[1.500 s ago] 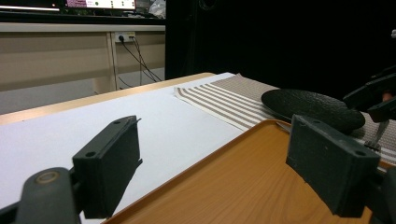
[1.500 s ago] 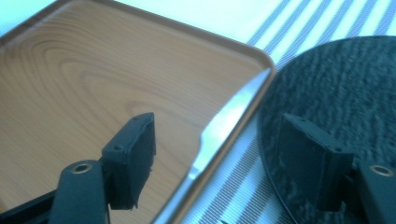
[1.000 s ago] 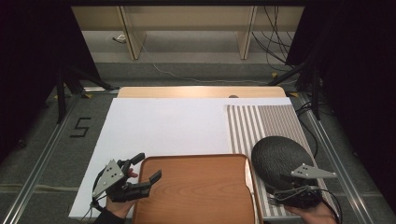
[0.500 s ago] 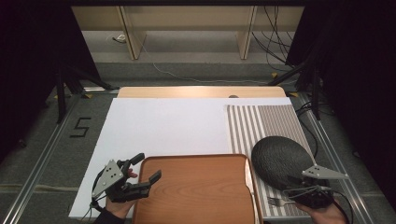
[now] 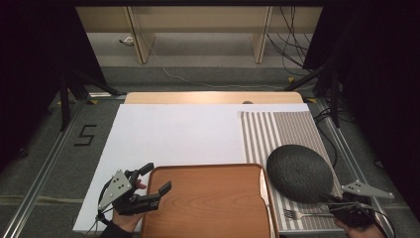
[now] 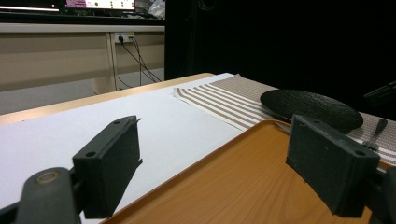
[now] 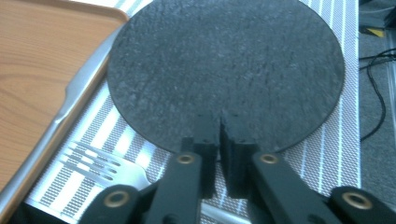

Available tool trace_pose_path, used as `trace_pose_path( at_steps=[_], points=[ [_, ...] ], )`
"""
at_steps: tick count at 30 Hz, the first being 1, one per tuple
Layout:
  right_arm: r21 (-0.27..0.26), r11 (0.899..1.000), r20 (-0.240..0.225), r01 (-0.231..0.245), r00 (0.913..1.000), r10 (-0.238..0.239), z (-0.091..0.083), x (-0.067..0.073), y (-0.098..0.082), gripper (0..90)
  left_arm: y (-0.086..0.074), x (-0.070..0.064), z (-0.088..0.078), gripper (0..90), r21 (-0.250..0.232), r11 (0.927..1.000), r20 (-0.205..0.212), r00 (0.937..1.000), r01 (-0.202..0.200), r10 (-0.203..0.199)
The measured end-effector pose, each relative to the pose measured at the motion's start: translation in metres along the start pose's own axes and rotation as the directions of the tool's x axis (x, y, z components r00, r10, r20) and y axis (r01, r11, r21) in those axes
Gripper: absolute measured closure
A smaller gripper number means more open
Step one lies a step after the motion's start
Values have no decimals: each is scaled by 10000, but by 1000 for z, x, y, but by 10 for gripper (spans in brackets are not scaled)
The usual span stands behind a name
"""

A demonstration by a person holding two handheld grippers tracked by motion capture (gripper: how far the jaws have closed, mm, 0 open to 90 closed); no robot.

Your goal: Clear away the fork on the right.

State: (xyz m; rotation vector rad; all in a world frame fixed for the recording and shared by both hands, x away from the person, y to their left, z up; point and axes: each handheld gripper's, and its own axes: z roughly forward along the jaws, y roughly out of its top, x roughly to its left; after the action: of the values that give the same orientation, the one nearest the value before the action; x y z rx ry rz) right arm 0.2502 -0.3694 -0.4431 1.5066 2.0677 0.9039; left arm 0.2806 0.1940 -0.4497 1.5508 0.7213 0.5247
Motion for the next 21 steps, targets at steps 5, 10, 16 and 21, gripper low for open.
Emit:
trace_pose_path(
  at_steps=[5,10,16,21],
  points=[
    [108,9999,118,-40,9999,39,-2,-4,-3,900,0,0,0,169,1,10000,11,10000,5,-5],
    [494,9988,490,-39,9988,15,-1,-9,-7,900,0,0,0,170,5,10000,13,10000,-3,3],
    [917,9957,805,-161,9967,87,1,-16,-12,900,0,0,0,170,21,10000,16,10000,-14,14],
    [1369,9903,1033,-235,9946,93,5,-22,-16,900,0,0,0,170,35,10000,26,10000,-33,33]
  ],
)
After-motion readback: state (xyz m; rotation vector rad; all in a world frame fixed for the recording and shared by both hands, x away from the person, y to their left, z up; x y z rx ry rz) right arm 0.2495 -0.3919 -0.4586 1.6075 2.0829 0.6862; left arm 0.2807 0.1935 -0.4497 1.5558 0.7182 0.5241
